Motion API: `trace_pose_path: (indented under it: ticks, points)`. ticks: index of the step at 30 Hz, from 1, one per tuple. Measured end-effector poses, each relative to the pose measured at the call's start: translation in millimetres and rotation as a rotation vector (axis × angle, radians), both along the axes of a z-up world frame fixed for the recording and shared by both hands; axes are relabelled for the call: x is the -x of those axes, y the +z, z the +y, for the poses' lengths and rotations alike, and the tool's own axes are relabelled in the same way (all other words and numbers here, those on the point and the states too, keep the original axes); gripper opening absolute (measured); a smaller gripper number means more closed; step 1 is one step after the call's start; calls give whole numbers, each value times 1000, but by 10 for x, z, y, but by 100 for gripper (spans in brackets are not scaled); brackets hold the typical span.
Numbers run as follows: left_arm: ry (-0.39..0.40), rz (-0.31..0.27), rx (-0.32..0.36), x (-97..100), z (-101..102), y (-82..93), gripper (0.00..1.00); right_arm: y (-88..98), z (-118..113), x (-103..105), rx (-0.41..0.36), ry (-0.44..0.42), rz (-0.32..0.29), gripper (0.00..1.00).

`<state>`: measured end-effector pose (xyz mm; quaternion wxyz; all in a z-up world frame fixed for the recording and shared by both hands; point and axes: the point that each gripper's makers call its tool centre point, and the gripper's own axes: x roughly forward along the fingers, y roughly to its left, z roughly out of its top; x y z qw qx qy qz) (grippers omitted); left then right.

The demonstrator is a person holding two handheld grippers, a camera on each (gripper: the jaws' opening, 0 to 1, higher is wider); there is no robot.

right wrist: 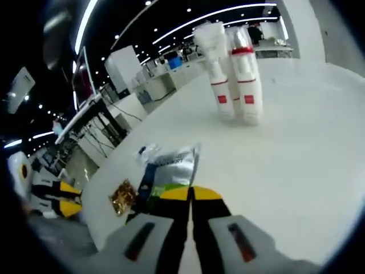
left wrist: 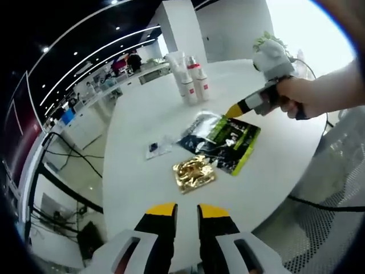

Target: Arrange the skincare products in the storage area until every visible bottle or jar stands upright without overlapping.

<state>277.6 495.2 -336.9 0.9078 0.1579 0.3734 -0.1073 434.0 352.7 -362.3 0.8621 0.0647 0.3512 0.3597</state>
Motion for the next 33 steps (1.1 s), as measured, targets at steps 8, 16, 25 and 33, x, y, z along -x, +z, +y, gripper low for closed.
trace_pose_path:
  ticks: [8,16,25,33]
  points:
    - [30,14,3,14,48,-24,15,209,-60,-58,-73,-51,42,1]
    - [49,15,-2,19,92,-30,15,320,-78,-45,-109,-58,63,1]
    - [57,11,-7,15,103,-13,15,433,-79,9,-154,-72,79,1]
    - [56,16,3,16,75,-12,15,695,-80,33,-213,-81,64,0]
